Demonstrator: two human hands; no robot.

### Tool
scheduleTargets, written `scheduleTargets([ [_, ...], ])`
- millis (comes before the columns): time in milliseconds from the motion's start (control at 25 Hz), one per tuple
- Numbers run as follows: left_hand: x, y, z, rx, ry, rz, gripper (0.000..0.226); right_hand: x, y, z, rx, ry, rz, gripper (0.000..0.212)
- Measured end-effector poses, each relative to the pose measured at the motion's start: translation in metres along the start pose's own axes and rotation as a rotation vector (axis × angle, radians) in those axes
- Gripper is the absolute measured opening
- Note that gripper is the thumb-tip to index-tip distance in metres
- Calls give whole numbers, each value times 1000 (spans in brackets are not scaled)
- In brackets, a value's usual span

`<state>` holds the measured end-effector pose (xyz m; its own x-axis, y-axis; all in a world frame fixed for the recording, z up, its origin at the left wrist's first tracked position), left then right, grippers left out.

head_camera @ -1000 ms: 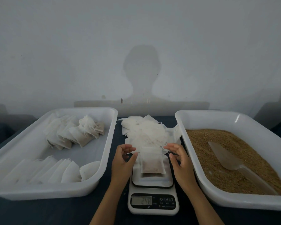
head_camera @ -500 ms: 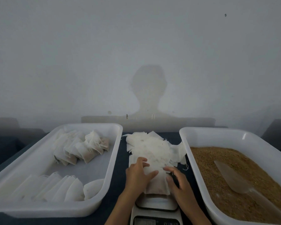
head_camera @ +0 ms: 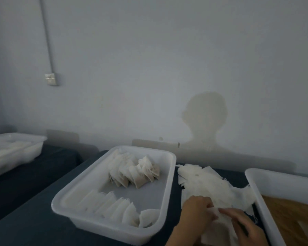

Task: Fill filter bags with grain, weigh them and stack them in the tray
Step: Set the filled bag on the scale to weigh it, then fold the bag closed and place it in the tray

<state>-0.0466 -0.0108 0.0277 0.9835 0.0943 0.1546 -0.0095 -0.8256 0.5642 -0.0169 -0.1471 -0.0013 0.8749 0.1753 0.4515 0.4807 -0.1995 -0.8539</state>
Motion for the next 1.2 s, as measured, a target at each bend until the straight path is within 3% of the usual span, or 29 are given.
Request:
scheduleTargets([
  [160,-15,6,-42,87,135,55,21,7,-51,8,68,-243,-46,25],
  [280,-27,-8,-96,90,360,57,23,8,-87,31,90,-308,-134,34],
  [520,-32,-102,-174,-35,472,-167,10,11,-134,131,-160,-566,-273,40],
  [640,-32,-172,-196,43,452,-336,11,10,-142,173,-225,-713,-261,36],
  [760,-37,-229,-209,140,374,-469,28,6,-141,202,-315,-841,-223,37],
  [880,-48,-266,-212,281,288,-567,22,6,-138,230,-438,-941,-189,41],
  [960,-53,-278,-211,421,228,-578,13,6,-137,246,-464,-985,-173,42],
  [1200,-48,-269,-207,967,28,-498,18,-3,-113,273,-515,-1054,-90,38],
])
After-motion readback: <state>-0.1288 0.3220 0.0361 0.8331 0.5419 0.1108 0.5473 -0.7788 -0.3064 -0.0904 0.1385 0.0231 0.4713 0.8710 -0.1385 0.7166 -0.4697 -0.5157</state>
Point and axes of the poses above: each hand's wrist, its own x-axis towards the middle knuckle, its own z-axis out of the palm, y = z × x, the point moved 5 cm from there along x, towards the middle knuckle, and after that the axes turned 4 degrees about z, right-handed, at the moved point
